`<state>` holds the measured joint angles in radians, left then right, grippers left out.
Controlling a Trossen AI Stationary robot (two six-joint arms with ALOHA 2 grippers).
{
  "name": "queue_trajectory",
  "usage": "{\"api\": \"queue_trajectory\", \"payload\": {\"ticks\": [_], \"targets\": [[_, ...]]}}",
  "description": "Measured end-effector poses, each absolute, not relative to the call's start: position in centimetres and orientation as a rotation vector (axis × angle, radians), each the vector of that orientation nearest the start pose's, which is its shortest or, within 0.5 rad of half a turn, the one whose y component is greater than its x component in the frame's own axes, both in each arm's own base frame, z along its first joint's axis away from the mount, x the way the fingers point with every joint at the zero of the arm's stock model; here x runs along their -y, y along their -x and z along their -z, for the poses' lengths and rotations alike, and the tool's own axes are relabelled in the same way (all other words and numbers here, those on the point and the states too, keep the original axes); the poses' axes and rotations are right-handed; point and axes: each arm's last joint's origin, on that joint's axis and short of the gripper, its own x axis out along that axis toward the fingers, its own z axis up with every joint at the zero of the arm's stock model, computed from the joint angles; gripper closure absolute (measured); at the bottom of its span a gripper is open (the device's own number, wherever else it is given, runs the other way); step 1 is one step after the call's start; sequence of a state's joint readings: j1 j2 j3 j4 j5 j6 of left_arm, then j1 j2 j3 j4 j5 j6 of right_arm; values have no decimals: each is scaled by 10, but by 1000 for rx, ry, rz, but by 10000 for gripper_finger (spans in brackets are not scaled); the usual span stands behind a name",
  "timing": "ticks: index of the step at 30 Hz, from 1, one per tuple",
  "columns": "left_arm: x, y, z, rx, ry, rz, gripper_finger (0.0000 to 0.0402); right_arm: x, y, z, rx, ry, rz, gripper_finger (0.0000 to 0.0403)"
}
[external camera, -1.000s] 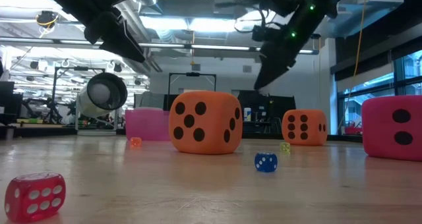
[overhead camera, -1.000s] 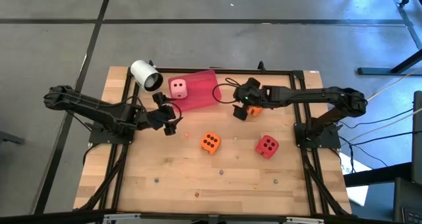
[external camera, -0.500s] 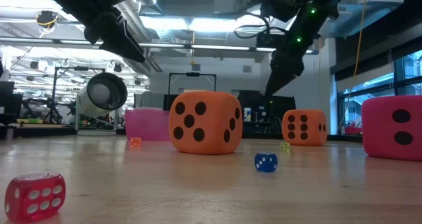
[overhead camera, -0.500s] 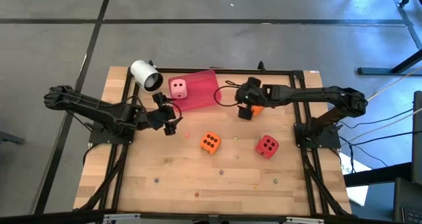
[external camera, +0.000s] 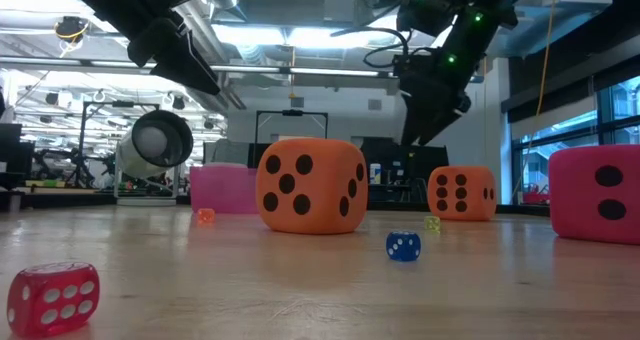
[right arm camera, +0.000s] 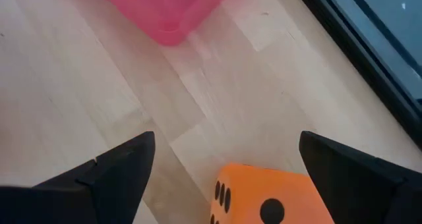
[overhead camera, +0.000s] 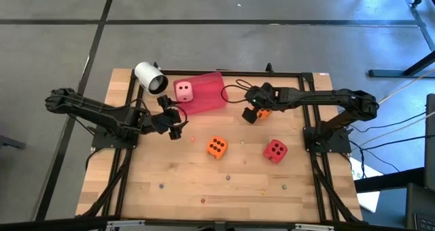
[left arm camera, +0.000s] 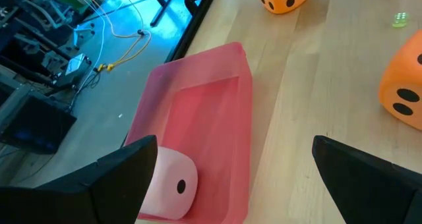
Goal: Pick & Place Dice
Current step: Put the right large orange die into the red bin
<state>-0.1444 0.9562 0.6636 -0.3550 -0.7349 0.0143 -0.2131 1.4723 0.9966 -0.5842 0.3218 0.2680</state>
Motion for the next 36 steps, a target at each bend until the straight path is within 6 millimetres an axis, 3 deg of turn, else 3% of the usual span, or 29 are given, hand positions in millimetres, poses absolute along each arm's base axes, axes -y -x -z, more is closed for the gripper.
{"api": "queue_trajectory", "payload": {"ticks": [11, 36], "targets": [[8, -192, -252, -599, -293, -565, 2, 68, -277, -224, -990, -251, 631, 25], [8, -192, -252, -599, -293, -566, 2, 70, -264, -220, -1104, -165, 753, 4]]}}
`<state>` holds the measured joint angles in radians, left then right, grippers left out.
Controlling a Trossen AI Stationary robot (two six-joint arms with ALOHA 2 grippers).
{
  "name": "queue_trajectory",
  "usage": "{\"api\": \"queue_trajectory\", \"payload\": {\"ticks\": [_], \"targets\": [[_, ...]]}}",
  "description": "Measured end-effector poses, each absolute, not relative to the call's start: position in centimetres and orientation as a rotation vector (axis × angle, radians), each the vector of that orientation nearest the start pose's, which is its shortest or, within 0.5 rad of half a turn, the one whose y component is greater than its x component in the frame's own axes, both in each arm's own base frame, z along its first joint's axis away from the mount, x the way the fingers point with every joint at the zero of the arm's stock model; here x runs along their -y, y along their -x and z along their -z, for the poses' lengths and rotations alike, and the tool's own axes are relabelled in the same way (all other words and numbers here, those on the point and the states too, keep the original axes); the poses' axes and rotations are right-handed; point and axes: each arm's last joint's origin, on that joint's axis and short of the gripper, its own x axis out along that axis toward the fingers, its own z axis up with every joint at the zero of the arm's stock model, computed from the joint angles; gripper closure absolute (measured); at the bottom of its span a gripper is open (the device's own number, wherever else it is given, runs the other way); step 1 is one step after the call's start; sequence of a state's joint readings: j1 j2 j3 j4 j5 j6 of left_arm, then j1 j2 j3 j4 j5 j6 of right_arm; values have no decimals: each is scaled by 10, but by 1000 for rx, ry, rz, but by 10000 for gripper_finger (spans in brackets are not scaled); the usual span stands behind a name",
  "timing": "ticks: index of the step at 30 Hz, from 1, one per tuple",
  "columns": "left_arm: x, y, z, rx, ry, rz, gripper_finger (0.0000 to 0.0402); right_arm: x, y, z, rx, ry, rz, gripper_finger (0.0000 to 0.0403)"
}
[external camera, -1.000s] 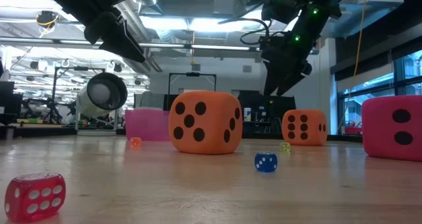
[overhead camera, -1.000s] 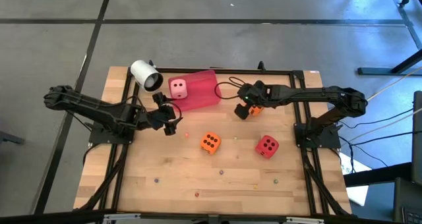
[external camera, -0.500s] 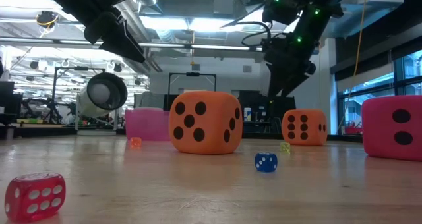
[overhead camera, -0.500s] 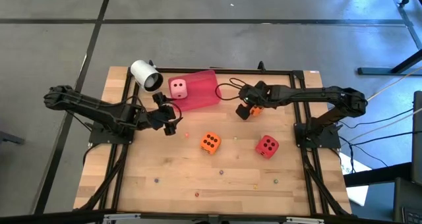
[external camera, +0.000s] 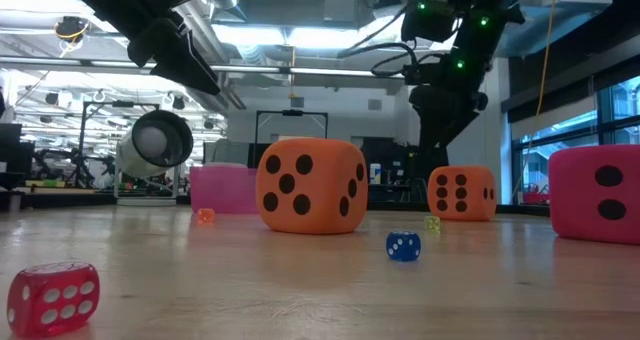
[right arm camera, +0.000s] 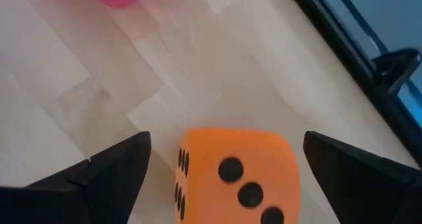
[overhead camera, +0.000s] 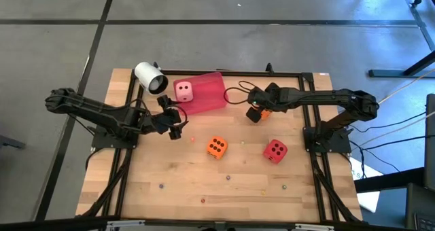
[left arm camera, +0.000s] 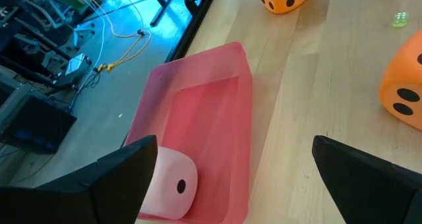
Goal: Pick & Place Dice
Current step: Put the right large orange die into the red bin
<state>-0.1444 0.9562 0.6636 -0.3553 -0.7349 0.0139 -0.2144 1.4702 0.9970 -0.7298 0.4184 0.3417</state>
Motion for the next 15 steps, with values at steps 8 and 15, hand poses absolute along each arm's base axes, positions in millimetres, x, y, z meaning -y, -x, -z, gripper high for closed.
{"api": "queue_trajectory", "payload": {"ticks": [8, 15], "targets": [[8, -192, -252, -599, -293, -566, 2, 75, -249, -222, -1151, -332, 832, 3], [8, -192, -252, -599, -293, -566, 2, 84, -244, -225, -1147, -405, 813, 3]]}}
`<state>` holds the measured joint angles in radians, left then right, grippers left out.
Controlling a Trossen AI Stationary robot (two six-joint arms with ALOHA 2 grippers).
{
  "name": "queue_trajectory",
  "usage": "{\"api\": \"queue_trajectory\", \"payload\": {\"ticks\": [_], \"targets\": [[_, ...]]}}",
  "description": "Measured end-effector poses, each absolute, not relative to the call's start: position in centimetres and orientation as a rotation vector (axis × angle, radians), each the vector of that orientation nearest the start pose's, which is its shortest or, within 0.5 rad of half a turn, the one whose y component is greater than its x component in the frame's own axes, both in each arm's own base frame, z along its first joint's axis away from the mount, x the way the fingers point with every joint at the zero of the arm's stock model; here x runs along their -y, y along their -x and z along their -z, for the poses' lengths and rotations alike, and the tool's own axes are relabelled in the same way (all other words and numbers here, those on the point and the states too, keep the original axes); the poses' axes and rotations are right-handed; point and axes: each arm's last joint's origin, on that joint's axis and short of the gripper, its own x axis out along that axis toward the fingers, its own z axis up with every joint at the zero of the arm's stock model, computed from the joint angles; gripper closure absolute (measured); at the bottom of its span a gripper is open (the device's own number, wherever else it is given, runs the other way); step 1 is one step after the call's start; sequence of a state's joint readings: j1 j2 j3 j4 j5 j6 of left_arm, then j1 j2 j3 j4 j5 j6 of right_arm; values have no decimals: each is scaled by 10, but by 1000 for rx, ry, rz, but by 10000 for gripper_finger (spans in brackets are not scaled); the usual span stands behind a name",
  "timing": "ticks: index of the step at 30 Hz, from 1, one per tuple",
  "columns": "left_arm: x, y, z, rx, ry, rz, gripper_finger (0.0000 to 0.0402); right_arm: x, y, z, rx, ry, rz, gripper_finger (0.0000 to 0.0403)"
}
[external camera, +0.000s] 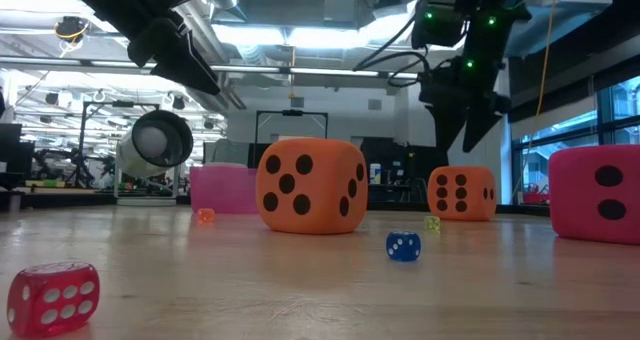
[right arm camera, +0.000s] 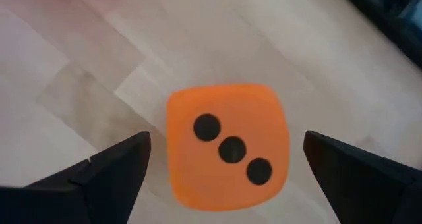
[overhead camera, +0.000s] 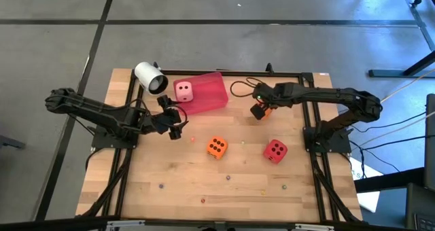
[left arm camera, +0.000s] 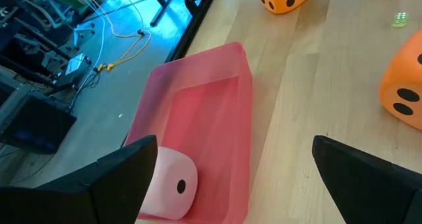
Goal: Pick & Place Dice
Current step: Put the right large orange die into the red bin
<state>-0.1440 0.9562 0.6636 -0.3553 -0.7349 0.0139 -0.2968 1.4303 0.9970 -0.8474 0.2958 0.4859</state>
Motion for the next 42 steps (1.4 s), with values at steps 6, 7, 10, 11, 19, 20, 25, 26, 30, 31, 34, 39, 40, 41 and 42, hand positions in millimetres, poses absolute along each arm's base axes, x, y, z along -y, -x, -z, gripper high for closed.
{"api": "queue_trajectory", "payload": {"ticks": [6, 7, 10, 11, 19, 20, 25, 26, 30, 31, 34, 39, 40, 41, 42], "targets": [[8, -192, -252, -599, -293, -566, 2, 91, -239, -224, -1184, -423, 786, 3], [8, -192, -252, -599, -293, -566, 2, 92, -238, -224, -1191, -434, 781, 3], [8, -192, -252, -599, -293, -566, 2, 95, -237, -224, -1203, -446, 764, 3], [8, -192, -252, -599, -293, -566, 2, 96, -237, -224, -1206, -443, 756, 3], [8, -192, -252, -599, -293, -566, 2, 104, -233, -223, -1216, -497, 697, 3], [8, -192, -252, -599, -293, -566, 2, 105, -233, -223, -1217, -502, 689, 3], [8, -192, -252, -599, -293, -566, 2, 110, -232, -222, -1225, -521, 674, 3], [8, -192, -252, -599, -293, -566, 2, 110, -231, -222, -1225, -523, 673, 3], [8, -192, -252, -599, -293, -566, 2, 110, -231, -222, -1224, -524, 672, 3], [8, -192, -252, -599, -293, -566, 2, 110, -231, -222, -1225, -524, 672, 3], [8, -192, -252, -599, -293, -566, 2, 110, -231, -222, -1225, -524, 672, 3], [8, -192, -252, -599, -293, -566, 2, 111, -233, -218, -1240, -534, 658, 3], [8, -192, -252, -599, -293, -566, 2, 111, -234, -217, -1248, -534, 657, 3], [8, -192, -252, -599, -293, -566, 2, 111, -234, -215, -1257, -531, 655, 3], [8, -192, -252, -599, -293, -566, 2, 111, -235, -214, -1261, -530, 654, 3]]}}
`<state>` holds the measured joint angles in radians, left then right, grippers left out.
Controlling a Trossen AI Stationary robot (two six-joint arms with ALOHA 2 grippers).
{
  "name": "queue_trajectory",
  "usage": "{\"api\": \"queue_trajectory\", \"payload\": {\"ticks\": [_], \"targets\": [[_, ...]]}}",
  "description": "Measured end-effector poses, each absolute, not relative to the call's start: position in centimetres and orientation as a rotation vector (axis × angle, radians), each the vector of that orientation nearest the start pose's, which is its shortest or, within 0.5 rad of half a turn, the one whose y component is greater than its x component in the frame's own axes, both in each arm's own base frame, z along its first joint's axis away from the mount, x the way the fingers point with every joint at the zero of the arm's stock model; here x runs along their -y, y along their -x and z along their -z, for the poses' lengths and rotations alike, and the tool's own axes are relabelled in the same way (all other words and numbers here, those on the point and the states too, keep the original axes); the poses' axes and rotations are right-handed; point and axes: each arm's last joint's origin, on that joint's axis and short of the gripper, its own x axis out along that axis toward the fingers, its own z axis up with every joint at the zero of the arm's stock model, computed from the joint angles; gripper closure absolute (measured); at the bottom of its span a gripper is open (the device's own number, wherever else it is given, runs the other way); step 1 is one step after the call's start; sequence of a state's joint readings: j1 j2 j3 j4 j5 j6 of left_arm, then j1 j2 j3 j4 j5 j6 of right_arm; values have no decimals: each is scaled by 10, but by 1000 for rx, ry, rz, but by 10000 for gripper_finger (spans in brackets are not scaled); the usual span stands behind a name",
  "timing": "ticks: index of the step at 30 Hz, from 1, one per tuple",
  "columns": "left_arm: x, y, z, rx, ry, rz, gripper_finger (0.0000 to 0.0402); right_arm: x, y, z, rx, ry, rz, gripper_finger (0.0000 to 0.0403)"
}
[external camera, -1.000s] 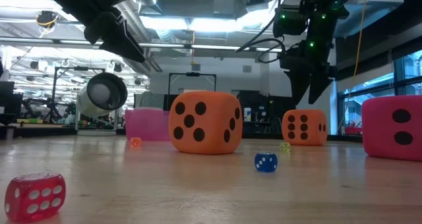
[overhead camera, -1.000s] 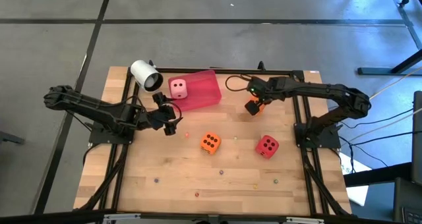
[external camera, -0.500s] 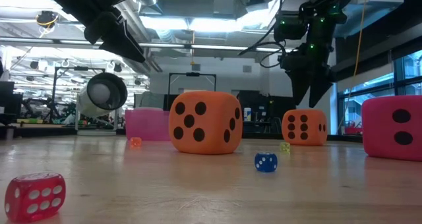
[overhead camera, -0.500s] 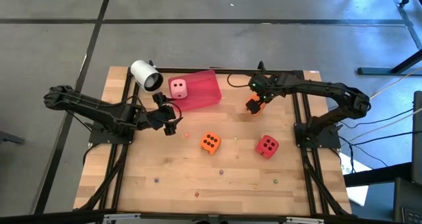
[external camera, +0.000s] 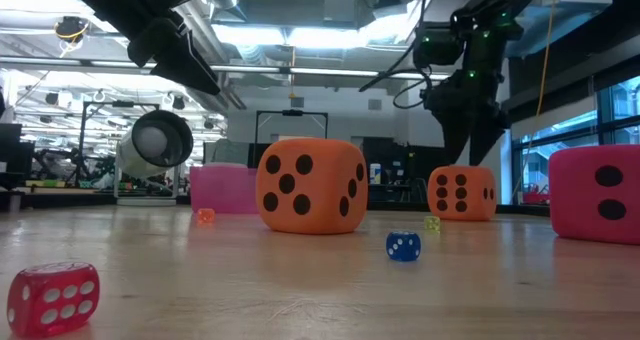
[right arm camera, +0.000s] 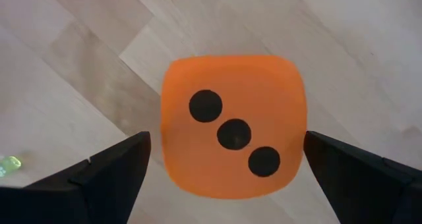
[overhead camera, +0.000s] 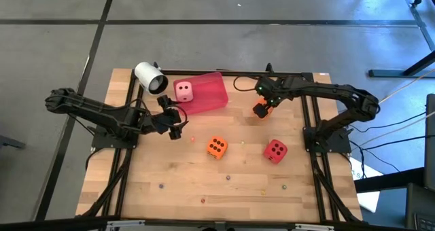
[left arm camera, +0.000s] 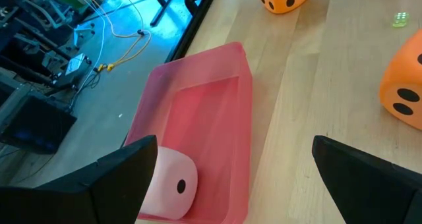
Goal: Pick & Place Dice
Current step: Put the right large orange die into the red bin
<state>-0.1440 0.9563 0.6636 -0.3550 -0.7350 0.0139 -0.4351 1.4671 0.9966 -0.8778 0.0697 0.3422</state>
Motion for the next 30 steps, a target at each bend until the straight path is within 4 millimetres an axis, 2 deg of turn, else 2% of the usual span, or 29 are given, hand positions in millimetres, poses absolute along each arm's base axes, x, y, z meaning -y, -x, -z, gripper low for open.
{"api": "queue_trajectory", "payload": {"ticks": [30], "targets": [[8, -192, -252, -599, -293, -566, 2, 111, -234, -209, -1321, -466, 671, 3]]}}
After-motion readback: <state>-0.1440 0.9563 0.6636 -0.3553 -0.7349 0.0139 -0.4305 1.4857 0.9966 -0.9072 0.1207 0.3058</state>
